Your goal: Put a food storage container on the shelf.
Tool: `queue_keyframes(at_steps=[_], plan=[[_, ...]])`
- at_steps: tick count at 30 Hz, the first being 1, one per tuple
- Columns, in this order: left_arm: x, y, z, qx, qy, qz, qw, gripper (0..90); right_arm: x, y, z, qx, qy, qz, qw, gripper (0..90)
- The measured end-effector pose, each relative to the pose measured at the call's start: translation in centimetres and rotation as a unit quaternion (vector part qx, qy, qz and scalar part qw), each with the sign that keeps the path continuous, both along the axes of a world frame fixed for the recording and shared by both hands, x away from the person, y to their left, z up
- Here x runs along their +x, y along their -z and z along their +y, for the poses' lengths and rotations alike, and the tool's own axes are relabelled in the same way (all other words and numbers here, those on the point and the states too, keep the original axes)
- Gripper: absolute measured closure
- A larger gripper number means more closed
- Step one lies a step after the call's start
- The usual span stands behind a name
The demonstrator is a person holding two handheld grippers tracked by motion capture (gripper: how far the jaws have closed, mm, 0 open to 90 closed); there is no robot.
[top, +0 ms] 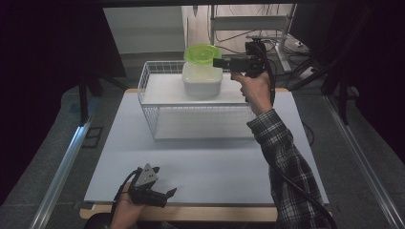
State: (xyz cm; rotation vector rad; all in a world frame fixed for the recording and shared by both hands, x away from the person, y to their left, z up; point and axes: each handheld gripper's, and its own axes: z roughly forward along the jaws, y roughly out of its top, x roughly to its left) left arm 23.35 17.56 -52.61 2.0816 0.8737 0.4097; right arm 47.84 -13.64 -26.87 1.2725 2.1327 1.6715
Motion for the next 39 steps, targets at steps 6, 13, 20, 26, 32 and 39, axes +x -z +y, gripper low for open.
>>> queue_keyframes(at_steps=[6,13,20,26,32,39], plan=[[0.1,0.0,0.0,-0.005,0.000,0.004,1.0000,3.8,-0.8,0.4,-0.5,-0.010,-0.007,-0.005,0.9999,15.1],[0.1,0.0,0.2,-0.015,-0.001,0.007,0.9999,3.9,-1.6,1.2,-1.0,-0.012,-0.014,-0.006,0.9998,13.6],[0.2,0.0,0.1,-0.018,0.000,0.009,0.9998,3.9,-2.1,2.0,-1.5,-0.017,-0.020,-0.005,0.9996,12.7],[0.2,0.0,0.2,-0.021,0.000,0.010,0.9997,3.9,-2.4,2.6,-1.9,-0.016,-0.024,-0.003,0.9996,12.1],[0.2,0.0,0.1,-0.024,-0.001,0.011,0.9996,3.9,-2.9,2.8,-2.1,-0.018,-0.028,-0.006,0.9994,11.5],[0.1,0.0,0.1,-0.024,0.000,0.011,0.9996,3.9,-3.7,3.1,-2.2,-0.028,-0.034,-0.016,0.9989,10.6]])
